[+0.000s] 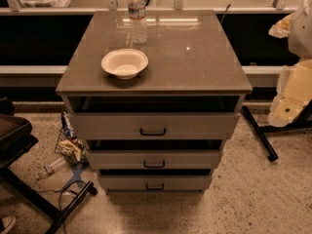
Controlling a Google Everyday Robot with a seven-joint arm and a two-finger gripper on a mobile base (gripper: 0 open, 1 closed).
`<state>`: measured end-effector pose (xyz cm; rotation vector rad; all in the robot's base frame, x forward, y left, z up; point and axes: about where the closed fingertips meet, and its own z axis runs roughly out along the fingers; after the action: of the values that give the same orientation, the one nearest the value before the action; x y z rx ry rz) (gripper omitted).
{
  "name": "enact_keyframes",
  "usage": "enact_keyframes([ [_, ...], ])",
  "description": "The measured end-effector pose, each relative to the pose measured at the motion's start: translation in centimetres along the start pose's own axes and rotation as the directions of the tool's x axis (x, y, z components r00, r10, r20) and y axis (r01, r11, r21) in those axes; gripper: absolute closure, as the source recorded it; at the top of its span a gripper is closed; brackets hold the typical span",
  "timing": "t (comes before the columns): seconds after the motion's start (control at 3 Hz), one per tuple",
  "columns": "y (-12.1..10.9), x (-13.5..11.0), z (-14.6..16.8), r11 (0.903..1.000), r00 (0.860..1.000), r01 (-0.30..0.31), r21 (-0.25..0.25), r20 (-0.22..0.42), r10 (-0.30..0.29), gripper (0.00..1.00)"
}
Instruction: Open middle drawer
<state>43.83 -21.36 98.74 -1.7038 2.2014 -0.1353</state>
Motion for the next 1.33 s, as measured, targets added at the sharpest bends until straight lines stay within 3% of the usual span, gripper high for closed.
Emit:
enact_keyframes([
  [0.33, 0.0, 0.0, 0.0, 1.0000, 1.000, 0.000, 0.000, 0.000, 0.000, 0.00],
  [0.67, -0.7, -0.6, 3.8, 0.9997, 0.999, -0.001, 0.023, 0.039, 0.000, 0.00],
  [1.33, 0.1, 0.3, 14.8, 0.9978, 0.986, -0.051, 0.041, 0.160, 0.044, 0.00],
])
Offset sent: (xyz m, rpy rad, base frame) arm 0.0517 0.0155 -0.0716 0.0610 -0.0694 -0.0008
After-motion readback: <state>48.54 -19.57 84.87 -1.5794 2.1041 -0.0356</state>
